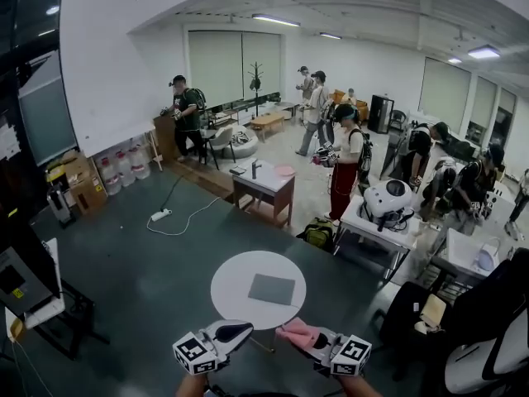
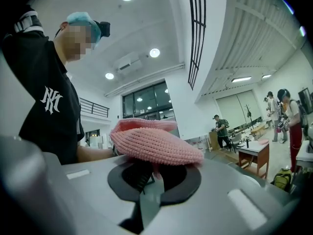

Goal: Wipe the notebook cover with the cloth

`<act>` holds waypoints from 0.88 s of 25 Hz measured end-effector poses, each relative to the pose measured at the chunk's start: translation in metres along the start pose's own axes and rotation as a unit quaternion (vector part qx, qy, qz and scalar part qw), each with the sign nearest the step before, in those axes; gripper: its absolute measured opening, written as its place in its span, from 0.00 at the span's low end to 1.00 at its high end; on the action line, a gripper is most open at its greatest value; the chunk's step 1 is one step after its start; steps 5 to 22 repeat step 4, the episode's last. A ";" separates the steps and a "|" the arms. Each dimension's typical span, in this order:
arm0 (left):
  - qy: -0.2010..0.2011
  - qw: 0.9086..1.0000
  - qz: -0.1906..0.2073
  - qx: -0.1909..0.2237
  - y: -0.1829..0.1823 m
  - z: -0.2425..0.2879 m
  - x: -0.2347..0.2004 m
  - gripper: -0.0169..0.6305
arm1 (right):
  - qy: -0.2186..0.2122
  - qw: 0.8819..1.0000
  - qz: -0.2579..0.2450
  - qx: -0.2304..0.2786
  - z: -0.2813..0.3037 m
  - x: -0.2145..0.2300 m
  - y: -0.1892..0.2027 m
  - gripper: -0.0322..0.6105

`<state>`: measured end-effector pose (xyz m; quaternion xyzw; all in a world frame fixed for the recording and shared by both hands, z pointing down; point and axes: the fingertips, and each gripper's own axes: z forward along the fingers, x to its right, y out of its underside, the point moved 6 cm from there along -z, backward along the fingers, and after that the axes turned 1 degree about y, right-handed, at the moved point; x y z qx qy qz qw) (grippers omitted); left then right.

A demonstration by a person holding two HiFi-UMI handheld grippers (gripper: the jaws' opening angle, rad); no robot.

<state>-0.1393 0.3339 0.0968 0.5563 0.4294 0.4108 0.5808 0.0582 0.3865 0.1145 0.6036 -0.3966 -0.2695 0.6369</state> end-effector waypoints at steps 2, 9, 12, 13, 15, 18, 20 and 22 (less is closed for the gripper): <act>-0.011 1.000 -0.002 -0.001 -0.005 -0.023 -0.011 0.03 | 0.009 1.000 0.000 0.004 0.012 -0.006 0.000 0.10; -0.019 1.000 -0.007 -0.002 -0.008 -0.047 -0.020 0.03 | 0.015 1.000 0.000 0.011 0.025 -0.014 -0.001 0.10; -0.019 1.000 -0.007 -0.002 -0.008 -0.047 -0.020 0.03 | 0.015 1.000 0.000 0.011 0.025 -0.014 -0.001 0.10; -0.019 1.000 -0.007 -0.002 -0.008 -0.047 -0.020 0.03 | 0.015 1.000 0.000 0.011 0.025 -0.014 -0.001 0.10; -0.019 1.000 -0.007 -0.002 -0.008 -0.047 -0.020 0.03 | 0.015 1.000 0.000 0.011 0.025 -0.014 -0.001 0.10; -0.019 1.000 -0.007 -0.002 -0.008 -0.047 -0.020 0.03 | 0.015 1.000 0.000 0.011 0.025 -0.014 -0.001 0.10; -0.019 1.000 -0.007 -0.002 -0.008 -0.047 -0.020 0.03 | 0.015 1.000 0.000 0.011 0.025 -0.014 -0.001 0.10; -0.019 1.000 -0.007 -0.002 -0.008 -0.047 -0.020 0.03 | 0.015 1.000 0.000 0.011 0.025 -0.014 -0.001 0.10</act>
